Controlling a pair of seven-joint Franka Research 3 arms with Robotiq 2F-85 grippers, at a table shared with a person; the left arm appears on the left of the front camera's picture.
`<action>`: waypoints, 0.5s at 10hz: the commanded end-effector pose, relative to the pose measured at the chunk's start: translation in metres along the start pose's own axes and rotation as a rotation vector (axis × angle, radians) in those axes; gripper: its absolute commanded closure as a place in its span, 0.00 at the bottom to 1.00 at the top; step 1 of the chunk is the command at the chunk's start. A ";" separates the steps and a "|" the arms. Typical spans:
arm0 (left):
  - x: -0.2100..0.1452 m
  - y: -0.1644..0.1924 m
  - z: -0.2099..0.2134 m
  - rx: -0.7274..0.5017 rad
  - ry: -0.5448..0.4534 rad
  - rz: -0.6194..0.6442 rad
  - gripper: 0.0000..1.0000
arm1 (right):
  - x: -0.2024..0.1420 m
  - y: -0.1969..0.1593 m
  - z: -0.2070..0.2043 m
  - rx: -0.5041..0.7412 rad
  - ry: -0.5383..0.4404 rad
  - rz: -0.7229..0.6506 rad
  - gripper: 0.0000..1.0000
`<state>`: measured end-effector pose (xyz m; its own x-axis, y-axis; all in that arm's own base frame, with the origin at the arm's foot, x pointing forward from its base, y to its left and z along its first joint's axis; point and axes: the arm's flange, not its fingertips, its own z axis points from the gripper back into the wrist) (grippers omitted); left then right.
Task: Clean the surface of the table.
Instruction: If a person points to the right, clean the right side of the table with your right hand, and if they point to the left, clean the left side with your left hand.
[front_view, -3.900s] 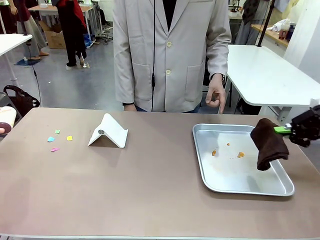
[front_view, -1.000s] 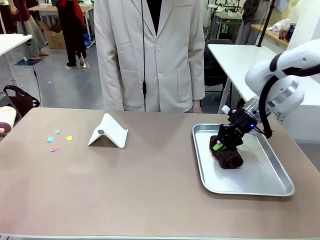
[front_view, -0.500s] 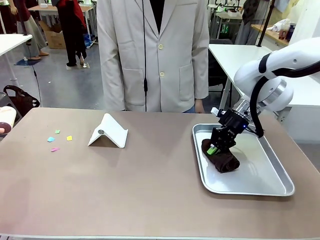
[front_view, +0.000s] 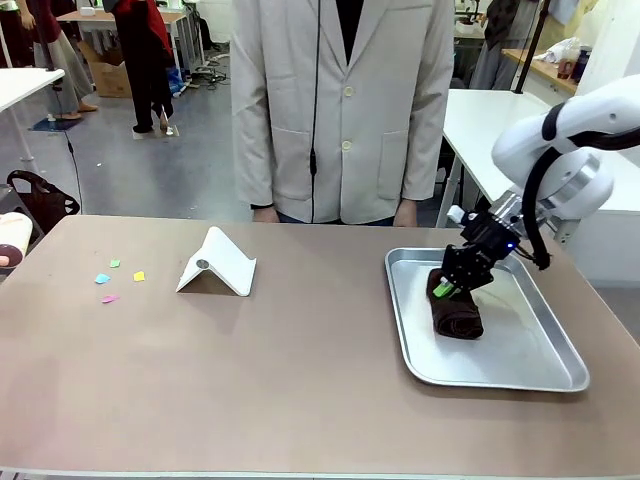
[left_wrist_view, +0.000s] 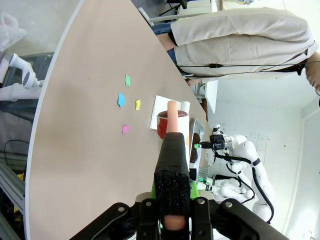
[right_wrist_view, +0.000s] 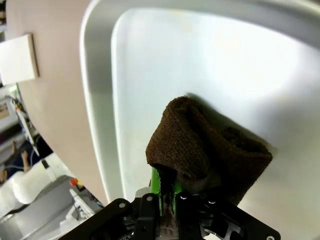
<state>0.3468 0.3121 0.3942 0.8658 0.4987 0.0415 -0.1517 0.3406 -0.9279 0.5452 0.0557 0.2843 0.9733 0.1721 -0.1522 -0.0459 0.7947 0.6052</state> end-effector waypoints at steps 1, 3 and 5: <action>-0.004 -0.003 0.002 -0.001 0.005 -0.018 1.00 | -0.012 -0.013 0.010 0.008 -0.087 -0.102 1.00; -0.004 -0.003 0.002 -0.001 0.005 -0.018 1.00 | -0.015 -0.033 0.019 0.019 -0.112 -0.171 1.00; -0.004 -0.003 0.002 -0.001 0.005 -0.018 1.00 | -0.020 -0.047 0.031 0.049 -0.141 -0.202 1.00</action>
<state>0.3467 0.3122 0.3944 0.8656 0.4990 0.0419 -0.1515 0.3407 -0.9279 0.5408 0.0009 0.2817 0.9843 -0.0211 -0.1751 0.1260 0.7788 0.6145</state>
